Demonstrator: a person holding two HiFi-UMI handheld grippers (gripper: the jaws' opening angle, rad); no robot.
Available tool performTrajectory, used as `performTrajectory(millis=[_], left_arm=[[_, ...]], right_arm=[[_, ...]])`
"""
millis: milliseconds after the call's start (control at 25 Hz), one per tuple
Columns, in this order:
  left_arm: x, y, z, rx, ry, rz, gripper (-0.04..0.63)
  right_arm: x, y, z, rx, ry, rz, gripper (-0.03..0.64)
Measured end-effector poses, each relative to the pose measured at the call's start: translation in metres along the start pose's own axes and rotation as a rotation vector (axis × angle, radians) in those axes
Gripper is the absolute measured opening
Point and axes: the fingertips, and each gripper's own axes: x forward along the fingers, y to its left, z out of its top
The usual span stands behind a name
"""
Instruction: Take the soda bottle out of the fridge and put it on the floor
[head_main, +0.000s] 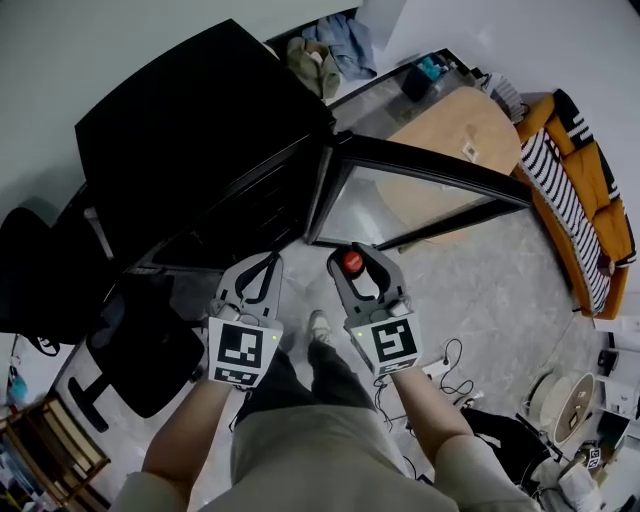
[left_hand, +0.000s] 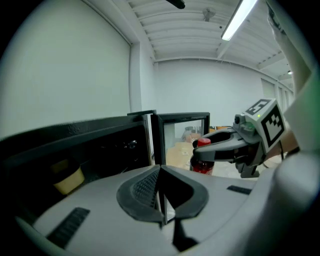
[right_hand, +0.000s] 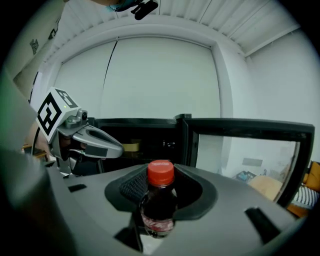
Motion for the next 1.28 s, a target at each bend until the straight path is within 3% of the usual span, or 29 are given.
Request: performTrajectory(millis=[240,560,800,1280], left_arm=[[0.045,-0.006,-0.054,0.003,0.039,-0.037,0.005],[0.102,-0.014,-0.157,-0.002,0.068,-0.055,0.005],[0.142,-0.030,-0.246,0.102,0.096,-0.060,0.005],[0.228,-0.044,-0.396,0.034,0.070,-0.144,0.005]], right_arm=[[0.025,-0.010,-0.071,0.043,0.017,-0.028,0.137],[0.055,-0.010,-0.191,0.058,0.063,-0.053,0.136],[0.077,-0.001,-0.288,0.062,0.093,-0.047,0.137],[0.141,-0.002,-0.462,0.109,0.100,-0.043,0.137]])
